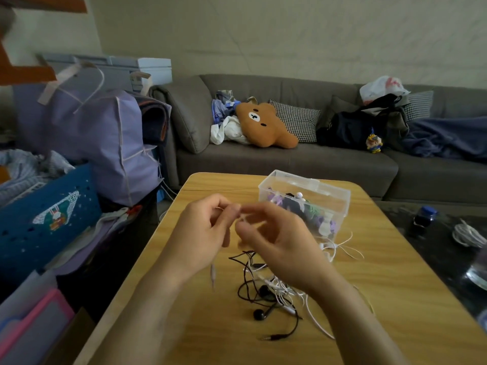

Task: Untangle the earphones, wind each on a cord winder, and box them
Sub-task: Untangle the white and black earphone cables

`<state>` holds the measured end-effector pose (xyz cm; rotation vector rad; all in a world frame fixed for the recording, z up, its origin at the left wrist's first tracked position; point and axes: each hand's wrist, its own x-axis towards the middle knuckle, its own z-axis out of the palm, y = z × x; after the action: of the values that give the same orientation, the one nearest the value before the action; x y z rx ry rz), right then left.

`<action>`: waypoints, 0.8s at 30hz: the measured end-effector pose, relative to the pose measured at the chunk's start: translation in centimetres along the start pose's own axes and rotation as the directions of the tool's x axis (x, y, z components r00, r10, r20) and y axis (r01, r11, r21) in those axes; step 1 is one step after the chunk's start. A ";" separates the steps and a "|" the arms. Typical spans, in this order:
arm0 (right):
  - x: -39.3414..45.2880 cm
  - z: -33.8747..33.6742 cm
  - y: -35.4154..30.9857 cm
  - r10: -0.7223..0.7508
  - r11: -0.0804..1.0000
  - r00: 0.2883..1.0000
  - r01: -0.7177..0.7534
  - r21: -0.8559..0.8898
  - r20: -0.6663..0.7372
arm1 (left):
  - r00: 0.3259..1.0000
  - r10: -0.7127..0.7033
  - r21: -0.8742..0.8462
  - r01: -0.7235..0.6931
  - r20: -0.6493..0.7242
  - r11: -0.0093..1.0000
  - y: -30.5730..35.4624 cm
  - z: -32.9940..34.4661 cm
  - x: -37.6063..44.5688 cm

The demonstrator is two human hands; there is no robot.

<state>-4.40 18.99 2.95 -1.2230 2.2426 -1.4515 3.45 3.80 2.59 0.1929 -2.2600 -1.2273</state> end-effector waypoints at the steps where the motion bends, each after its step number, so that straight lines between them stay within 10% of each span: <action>1: 0.1 0.1 0.0 0.016 0.999 1.000 -0.016 0.030 0.007 | 0.999 0.028 -0.013 -0.028 0.022 1.000 0.2 0.0 -0.1; 12: 0.7 -3.1 1.7 -0.049 0.965 0.945 0.128 0.228 -0.322 | 0.838 -0.117 -0.316 0.326 0.534 0.891 -0.5 -1.8 -0.6; 19: 0.6 -0.9 1.5 -0.061 0.986 0.992 0.042 -0.159 -0.114 | 0.965 -0.061 -0.866 0.254 0.254 0.431 0.1 -1.0 0.1; 24: 0.4 0.7 0.5 -0.128 0.954 0.992 0.120 -0.276 -0.012 | 0.969 -0.249 -0.823 0.135 -0.008 0.551 0.5 0.3 0.3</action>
<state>-4.51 18.32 2.26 -1.4552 2.4932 -1.2345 3.14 4.17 2.97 0.1486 -1.3519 -2.1879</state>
